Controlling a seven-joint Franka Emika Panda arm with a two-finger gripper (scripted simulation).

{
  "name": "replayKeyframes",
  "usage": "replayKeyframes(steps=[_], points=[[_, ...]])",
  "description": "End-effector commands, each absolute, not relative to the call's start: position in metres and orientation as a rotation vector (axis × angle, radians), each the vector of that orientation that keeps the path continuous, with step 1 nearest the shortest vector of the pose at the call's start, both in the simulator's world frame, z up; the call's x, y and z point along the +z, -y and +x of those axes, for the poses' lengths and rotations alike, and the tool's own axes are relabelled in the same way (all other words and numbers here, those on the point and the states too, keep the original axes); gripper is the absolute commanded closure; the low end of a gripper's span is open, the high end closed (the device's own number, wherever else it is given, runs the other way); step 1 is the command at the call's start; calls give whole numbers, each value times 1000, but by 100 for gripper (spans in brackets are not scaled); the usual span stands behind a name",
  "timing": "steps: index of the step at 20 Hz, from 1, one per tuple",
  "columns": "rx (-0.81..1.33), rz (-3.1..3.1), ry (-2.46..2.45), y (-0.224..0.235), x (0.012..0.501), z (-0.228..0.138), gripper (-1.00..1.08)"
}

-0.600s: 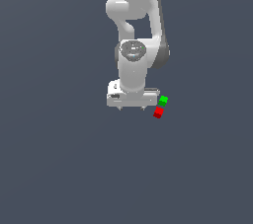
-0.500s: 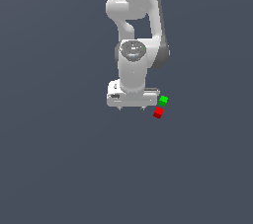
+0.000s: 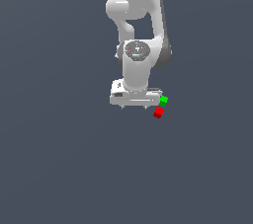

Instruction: Stack the red cube on top of the green cube.

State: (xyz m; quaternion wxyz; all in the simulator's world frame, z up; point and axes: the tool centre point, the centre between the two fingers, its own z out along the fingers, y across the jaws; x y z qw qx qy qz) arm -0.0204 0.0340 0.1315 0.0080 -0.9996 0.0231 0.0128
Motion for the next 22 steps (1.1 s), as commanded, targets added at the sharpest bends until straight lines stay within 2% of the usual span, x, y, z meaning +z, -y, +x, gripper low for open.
replayKeyframes(steps=[1, 22], points=[[38, -3124, -108, -41, 128, -25, -92], [8, -3080, -599, -140, 84, -60, -92]])
